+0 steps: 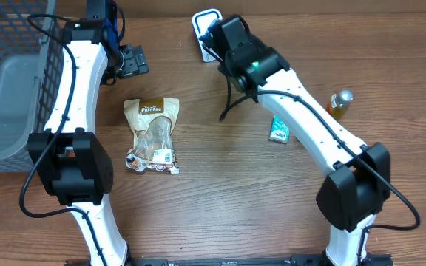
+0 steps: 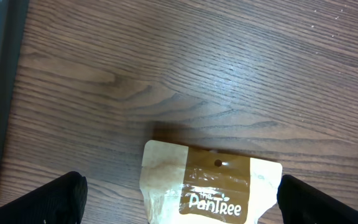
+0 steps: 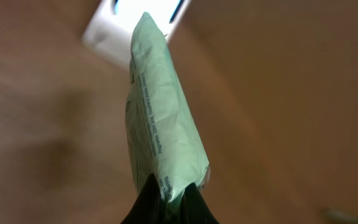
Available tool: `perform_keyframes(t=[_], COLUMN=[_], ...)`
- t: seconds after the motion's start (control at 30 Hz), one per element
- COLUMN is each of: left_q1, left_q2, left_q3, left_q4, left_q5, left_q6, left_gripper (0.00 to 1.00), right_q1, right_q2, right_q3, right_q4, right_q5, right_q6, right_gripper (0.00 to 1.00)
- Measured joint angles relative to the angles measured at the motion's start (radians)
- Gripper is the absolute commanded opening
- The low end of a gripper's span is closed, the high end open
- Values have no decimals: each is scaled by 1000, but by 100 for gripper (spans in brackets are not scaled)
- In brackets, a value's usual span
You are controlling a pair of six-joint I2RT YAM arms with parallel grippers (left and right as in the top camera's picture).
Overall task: Scan the item barcode
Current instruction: 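Carry the bar back right and lower it onto the table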
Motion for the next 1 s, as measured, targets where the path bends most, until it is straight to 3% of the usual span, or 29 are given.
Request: perform_keyframes(t=[0.17,0.3,0.53,0.7,0.9,1.0], left_q1=[0,0,0,0,0,0], left_q2=[0,0,0,0,0,0], left_q3=[0,0,0,0,0,0], left_q4=[0,0,0,0,0,0], left_q5=[0,0,0,0,0,0], left_q6=[0,0,0,0,0,0], left_gripper=[100,100,99,100,100,100], right_q1=[-24,-40,-51,-69,-109,-125], right_q2=[2,9,11,11,19,21], right_q3=[-5,-6,-20,-54,-114,-139], right_q4=[-267,-368,-397,-366,-312,-312], right_q5=[-215,-357,-436,-377,-304,-292], right_q6=[238,357,547,716,883,931], right_gripper=[4,4,4,4,9,33])
